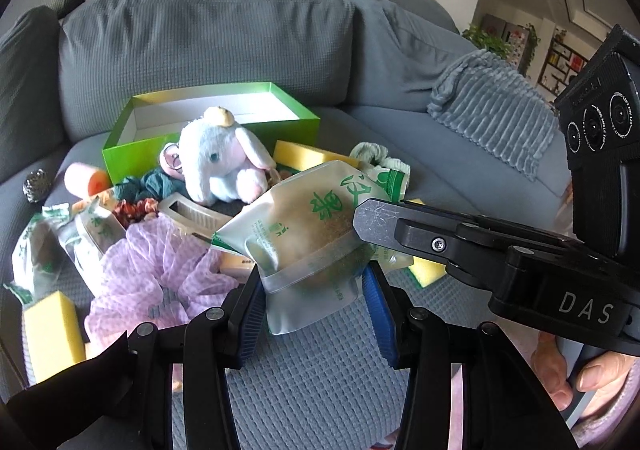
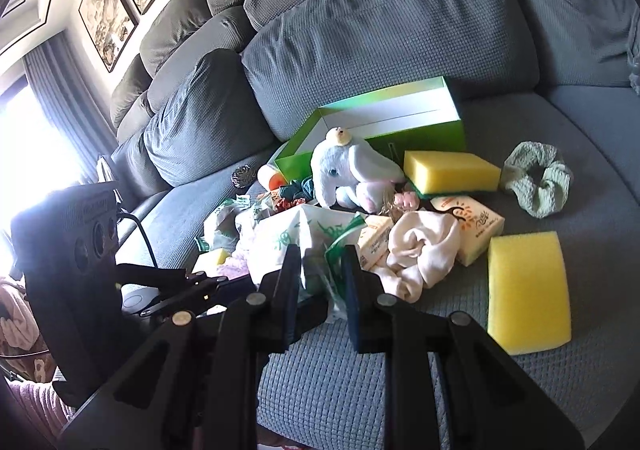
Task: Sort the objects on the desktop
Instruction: 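Lift the packet with the right gripper and carry it over the green box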
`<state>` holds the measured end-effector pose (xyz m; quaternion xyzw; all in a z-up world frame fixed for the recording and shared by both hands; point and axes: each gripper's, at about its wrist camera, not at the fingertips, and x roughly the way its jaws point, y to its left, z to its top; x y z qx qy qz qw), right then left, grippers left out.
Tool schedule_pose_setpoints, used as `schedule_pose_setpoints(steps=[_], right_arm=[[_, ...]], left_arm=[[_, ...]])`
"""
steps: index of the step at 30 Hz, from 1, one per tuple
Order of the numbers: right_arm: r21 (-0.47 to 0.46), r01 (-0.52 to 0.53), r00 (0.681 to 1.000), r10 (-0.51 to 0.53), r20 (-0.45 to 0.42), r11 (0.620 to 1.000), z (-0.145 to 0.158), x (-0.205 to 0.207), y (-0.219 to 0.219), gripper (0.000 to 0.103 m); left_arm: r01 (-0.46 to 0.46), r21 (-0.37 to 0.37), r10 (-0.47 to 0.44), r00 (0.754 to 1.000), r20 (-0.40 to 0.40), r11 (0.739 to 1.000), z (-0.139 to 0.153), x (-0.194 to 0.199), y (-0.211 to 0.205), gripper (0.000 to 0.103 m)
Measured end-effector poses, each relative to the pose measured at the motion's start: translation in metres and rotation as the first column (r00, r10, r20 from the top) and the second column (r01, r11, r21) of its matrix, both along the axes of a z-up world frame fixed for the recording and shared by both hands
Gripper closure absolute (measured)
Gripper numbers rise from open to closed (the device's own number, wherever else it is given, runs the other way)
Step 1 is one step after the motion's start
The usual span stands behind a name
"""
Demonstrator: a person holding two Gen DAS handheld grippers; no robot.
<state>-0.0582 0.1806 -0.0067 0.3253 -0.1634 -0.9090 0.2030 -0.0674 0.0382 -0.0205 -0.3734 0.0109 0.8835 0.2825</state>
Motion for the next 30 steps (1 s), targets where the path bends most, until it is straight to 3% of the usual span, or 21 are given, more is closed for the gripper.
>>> schedule_pose_setpoints(steps=[30], right_arm=[[0.024, -0.005, 0.999, 0.006, -0.038, 1.0, 0.014, -0.03, -0.006, 0.083]], left_arm=[[-0.027, -0.008, 0.027, 0.999, -0.021, 1.0, 0.011, -0.033, -0.002, 0.055]])
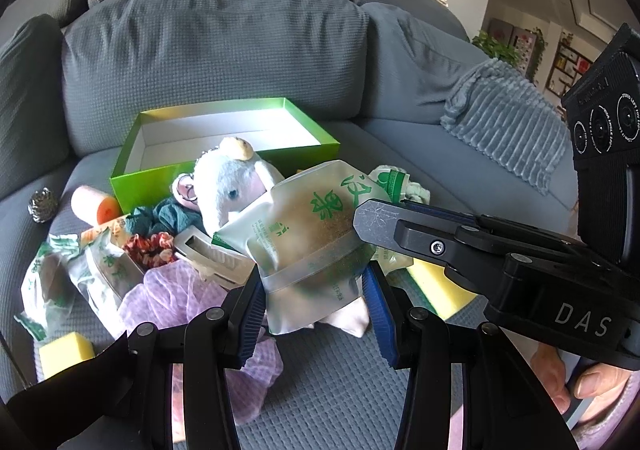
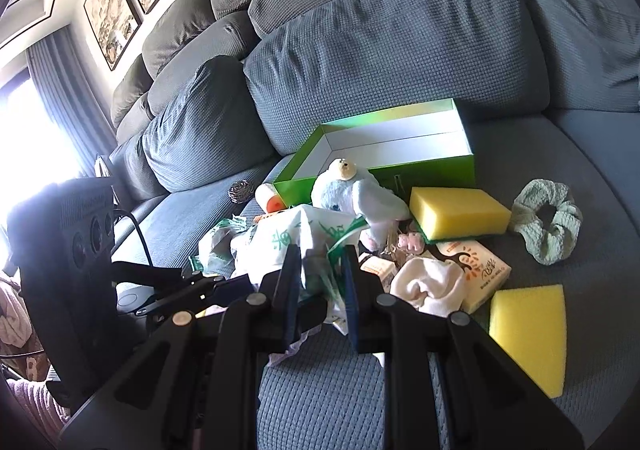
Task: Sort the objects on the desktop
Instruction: 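Lift the packet with the right gripper and carry it over the green box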
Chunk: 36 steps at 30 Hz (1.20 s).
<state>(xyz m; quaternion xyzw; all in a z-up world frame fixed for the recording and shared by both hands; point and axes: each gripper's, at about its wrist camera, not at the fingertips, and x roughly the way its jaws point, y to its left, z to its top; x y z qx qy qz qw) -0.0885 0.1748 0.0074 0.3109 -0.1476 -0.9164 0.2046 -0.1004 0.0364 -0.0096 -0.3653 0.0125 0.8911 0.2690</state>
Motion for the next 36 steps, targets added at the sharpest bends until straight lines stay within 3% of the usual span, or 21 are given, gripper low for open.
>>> schedule_pose_setpoints(steps=[36], right_arm=[[0.011, -0.008, 1.0, 0.008, -0.026, 1.0, 0.006, -0.065, -0.009, 0.084]], left_arm=[[-0.029, -0.028, 0.029, 1.0, -0.01, 0.999, 0.003, -0.066, -0.005, 0.055]])
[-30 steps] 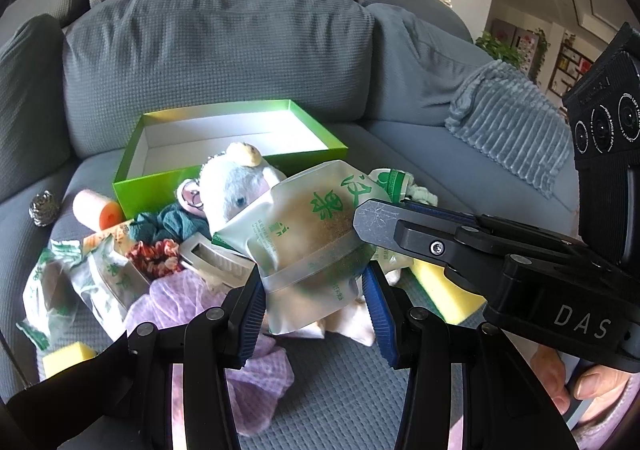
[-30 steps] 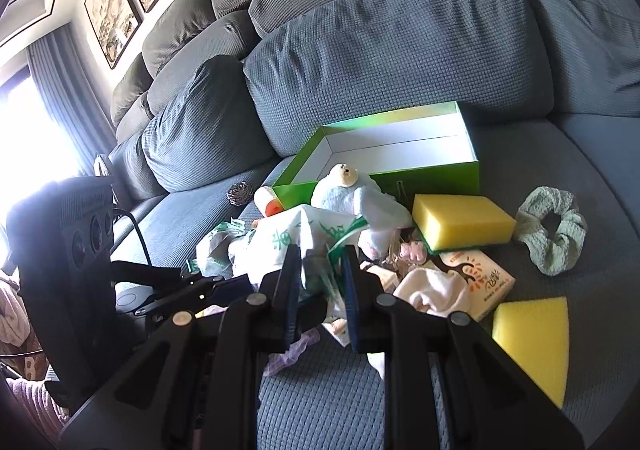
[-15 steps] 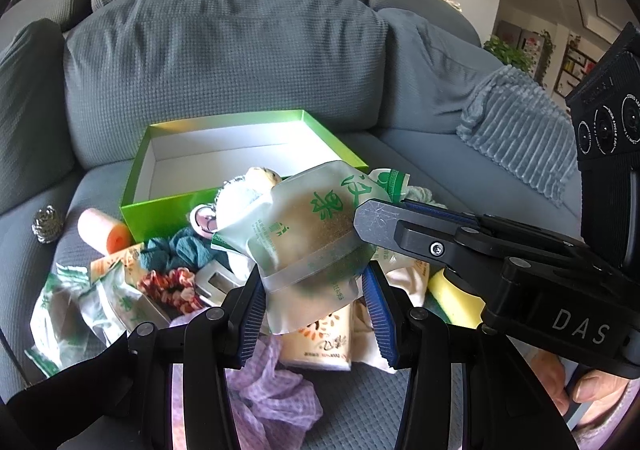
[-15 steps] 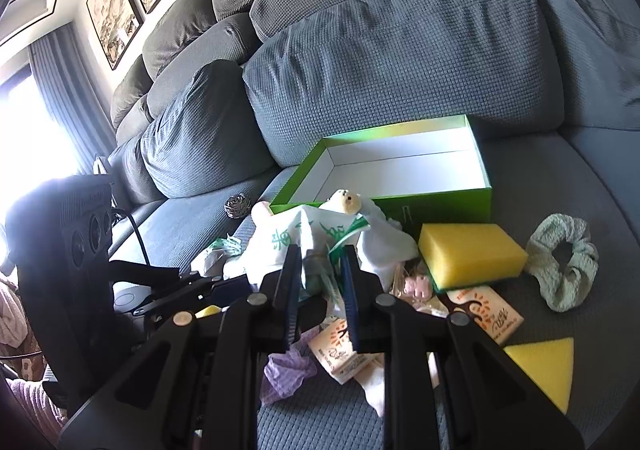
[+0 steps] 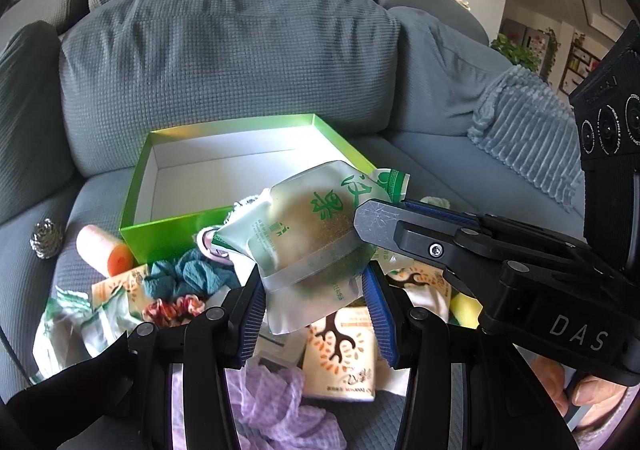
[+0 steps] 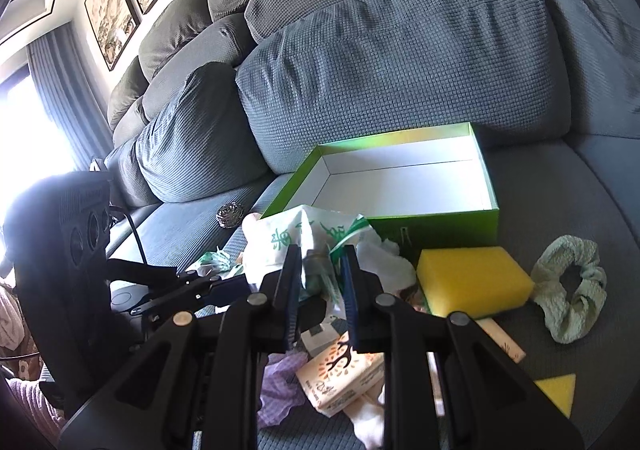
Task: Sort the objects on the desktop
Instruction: 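Lift the packet with the right gripper and carry it over the green box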
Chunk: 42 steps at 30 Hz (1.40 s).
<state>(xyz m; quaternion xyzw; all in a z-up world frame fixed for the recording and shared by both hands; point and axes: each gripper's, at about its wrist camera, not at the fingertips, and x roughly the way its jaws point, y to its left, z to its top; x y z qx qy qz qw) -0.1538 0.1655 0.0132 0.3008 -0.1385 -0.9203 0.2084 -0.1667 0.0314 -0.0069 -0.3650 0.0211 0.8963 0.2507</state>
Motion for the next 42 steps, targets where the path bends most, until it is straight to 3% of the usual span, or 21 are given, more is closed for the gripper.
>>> schedule_pose_setpoints(steps=[42], right_arm=[[0.006, 0.036, 0.997, -0.035, -0.066, 0.999, 0.011, -0.083, 0.002, 0.084]], left_arm=[[-0.03, -0.014, 0.029, 0.998, -0.05, 0.999, 0.014, -0.074, 0.001, 0.055]])
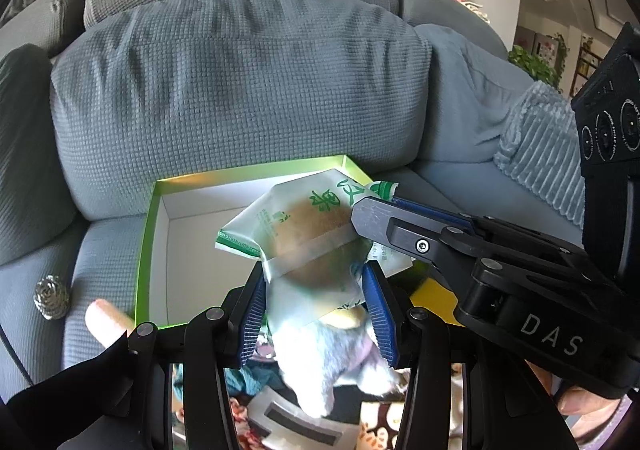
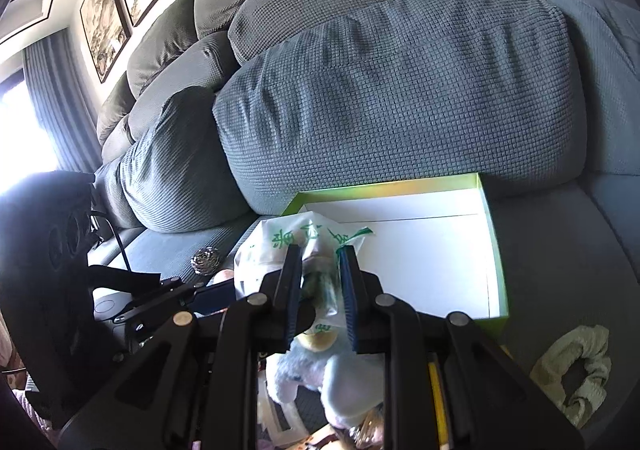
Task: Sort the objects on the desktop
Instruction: 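Lift the packet with the right gripper and carry it over the green box, then lower the packet into the box and open the right gripper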
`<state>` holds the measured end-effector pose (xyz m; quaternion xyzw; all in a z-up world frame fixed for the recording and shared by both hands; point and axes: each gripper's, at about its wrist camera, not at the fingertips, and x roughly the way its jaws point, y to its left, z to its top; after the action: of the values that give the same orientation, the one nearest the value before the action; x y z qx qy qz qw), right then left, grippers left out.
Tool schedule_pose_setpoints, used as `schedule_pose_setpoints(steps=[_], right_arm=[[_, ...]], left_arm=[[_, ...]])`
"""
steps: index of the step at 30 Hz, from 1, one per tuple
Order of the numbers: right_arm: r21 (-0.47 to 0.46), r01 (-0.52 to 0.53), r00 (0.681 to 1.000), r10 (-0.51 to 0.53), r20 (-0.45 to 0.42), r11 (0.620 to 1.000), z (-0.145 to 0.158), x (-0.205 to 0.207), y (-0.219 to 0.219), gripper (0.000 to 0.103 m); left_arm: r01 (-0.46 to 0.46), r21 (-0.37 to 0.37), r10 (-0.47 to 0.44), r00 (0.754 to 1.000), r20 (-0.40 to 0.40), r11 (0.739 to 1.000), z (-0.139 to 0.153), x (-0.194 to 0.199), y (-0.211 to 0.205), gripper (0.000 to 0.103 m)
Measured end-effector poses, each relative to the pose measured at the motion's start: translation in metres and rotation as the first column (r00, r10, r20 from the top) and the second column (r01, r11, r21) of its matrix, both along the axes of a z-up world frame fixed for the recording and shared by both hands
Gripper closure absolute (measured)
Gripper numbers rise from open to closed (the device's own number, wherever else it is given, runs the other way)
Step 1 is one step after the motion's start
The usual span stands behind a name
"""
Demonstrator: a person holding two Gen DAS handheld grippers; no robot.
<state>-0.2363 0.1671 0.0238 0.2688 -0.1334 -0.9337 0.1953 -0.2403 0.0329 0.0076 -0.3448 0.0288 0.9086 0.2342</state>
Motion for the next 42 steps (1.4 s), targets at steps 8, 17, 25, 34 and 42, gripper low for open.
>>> schedule_pose_setpoints(steps=[8, 17, 25, 34, 42], right_arm=[[0.01, 0.014, 1.0, -0.014, 0.016, 1.0, -0.005, -0.029, -0.002, 0.085], [0.006, 0.029, 0.997, -0.03, 0.073, 1.0, -0.016, -0.054, 0.0, 0.084], [0.003, 0.05, 0.991, -0.05, 0.12, 0.999, -0.026, -0.067, 0.0, 0.057], [0.0, 0.086, 0.988, -0.085, 0.128, 0.996, -0.025, -0.065, 0.008, 0.051], [-0.003, 0.103, 0.988, -0.102, 0.119, 0.995, -0.015, -0.054, 0.014, 0.044]], left_arm=[[-0.01, -0.017, 0.011, 1.0, 0.02, 1.0, -0.006, -0.031, 0.003, 0.055], [-0.019, -0.031, 0.022, 0.997, 0.078, 0.999, -0.019, -0.057, 0.004, 0.055], [-0.041, -0.081, 0.05, 0.992, 0.112, 0.996, -0.031, -0.066, 0.007, 0.055], [-0.104, -0.1, 0.116, 0.985, 0.126, 0.989, -0.034, -0.07, 0.0, 0.051], [-0.13, -0.097, 0.139, 0.986, 0.089, 0.987, -0.025, -0.058, -0.004, 0.041]])
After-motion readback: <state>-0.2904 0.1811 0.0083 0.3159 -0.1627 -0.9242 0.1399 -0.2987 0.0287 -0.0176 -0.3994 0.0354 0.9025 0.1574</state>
